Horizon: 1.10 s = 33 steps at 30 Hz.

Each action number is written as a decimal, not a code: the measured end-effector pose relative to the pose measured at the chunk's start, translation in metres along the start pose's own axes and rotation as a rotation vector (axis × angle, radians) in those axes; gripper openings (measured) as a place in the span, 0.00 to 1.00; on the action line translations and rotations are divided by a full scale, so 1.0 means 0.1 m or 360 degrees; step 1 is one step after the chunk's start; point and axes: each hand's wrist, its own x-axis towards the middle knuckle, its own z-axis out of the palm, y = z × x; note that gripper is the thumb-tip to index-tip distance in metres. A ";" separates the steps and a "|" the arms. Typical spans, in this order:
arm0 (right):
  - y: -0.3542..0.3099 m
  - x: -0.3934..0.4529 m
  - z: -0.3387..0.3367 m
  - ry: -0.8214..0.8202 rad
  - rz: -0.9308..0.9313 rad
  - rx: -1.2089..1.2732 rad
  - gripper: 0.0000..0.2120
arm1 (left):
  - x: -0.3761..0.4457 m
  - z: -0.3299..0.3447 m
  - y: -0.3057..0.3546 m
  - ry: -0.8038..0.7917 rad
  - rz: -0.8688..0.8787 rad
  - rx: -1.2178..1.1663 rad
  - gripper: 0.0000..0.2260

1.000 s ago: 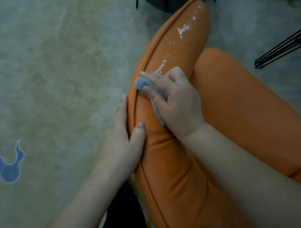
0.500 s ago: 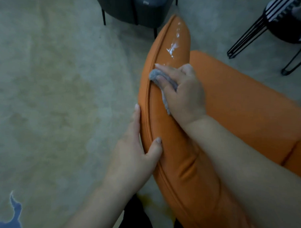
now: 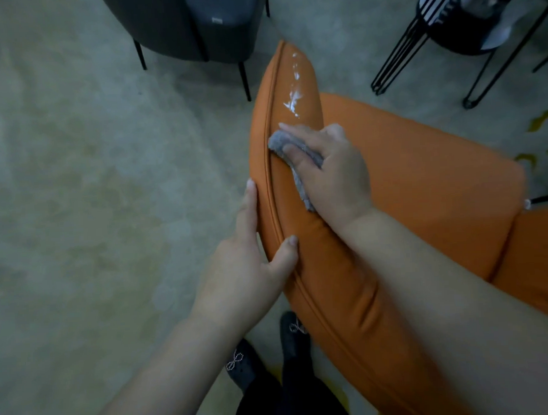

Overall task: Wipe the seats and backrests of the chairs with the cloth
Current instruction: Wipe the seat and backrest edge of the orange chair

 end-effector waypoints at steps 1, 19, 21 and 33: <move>0.03 -0.13 -0.06 -0.0023 -0.0026 0.0009 0.15 | 0.03 0.00 -0.01 0.0006 0.0000 -0.0015 0.41; 0.27 -0.17 -0.15 -0.0024 -0.0094 0.0268 0.16 | 0.88 -0.24 0.09 -0.0076 0.0031 -0.0107 0.37; 0.25 0.06 -0.14 0.0033 -0.0032 0.0258 0.16 | 0.95 -0.26 0.11 -0.0049 0.0021 -0.0092 0.36; 0.35 0.59 0.14 0.0263 0.0213 0.0135 0.17 | 1.39 -0.29 0.17 -0.0005 0.0082 0.0002 0.34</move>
